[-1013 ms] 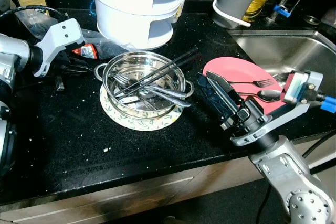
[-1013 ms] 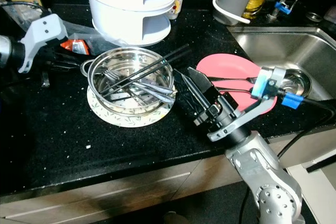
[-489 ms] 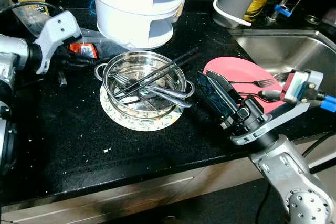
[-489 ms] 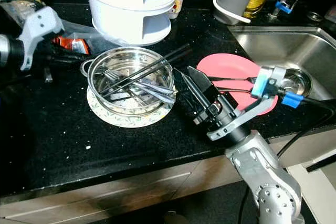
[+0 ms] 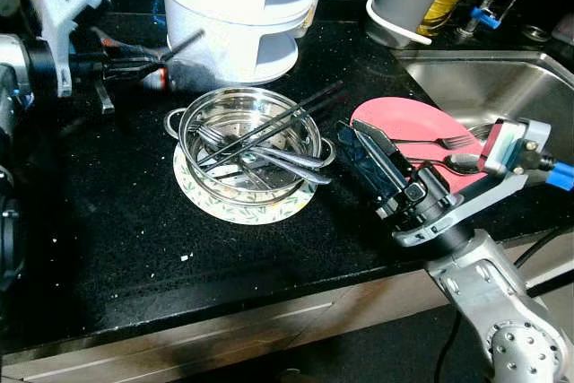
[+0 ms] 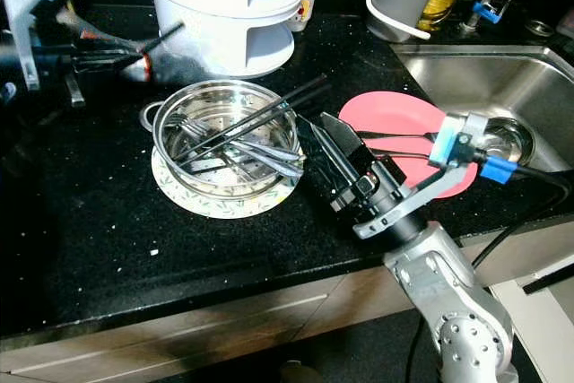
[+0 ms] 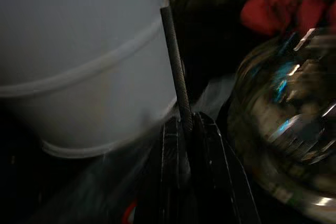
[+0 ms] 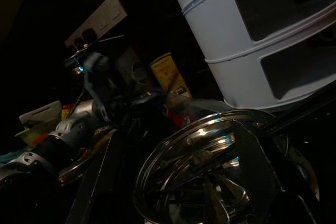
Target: Kitchen organization
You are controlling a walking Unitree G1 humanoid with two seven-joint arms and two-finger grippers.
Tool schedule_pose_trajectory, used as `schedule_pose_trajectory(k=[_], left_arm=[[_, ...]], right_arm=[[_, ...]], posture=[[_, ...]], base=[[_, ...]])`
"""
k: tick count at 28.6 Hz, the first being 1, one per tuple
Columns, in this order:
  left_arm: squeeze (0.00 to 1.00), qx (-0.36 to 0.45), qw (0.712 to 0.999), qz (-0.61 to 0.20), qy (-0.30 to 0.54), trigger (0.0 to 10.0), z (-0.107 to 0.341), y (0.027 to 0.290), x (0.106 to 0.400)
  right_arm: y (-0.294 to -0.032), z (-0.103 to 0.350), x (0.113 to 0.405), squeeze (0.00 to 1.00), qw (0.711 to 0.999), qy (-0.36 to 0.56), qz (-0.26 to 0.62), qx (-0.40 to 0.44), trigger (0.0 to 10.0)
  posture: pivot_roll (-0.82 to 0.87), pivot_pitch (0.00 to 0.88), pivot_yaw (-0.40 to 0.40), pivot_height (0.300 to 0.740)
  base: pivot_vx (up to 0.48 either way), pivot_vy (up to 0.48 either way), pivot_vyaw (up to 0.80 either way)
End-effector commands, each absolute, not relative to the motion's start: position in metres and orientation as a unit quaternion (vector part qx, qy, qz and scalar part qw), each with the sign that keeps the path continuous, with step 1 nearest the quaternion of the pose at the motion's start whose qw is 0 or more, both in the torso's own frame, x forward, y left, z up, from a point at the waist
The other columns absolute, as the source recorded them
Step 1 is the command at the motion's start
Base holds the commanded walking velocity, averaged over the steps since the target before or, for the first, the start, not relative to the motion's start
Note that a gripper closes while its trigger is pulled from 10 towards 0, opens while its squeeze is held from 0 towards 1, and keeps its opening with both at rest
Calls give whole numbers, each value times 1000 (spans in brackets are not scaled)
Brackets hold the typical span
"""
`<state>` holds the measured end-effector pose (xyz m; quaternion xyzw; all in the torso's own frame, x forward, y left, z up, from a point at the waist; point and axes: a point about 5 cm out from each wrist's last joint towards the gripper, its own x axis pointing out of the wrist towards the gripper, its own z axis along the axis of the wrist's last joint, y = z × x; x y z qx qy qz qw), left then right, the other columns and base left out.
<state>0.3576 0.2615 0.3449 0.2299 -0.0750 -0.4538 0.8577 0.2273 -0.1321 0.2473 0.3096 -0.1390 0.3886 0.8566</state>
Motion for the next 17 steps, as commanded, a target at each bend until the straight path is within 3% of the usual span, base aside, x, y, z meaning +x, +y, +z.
schedule_pose_trajectory(k=[1,8,17], left_arm=[[0,206,845,-483,-102,0,349,257,353],[0,115,817,-522,-214,0,365,237,334],[0,35,818,-506,-272,0,359,214,308]], right_arm=[[-135,247,229,0,860,-144,381,309,10000],[-135,243,234,0,862,-145,370,313,10000],[-136,235,244,0,870,-142,352,316,10000]], posture=[[79,126,-161,740],[93,112,-170,740],[123,98,-171,740]], base=[[0,0,0],[0,0,0],[0,0,0]])
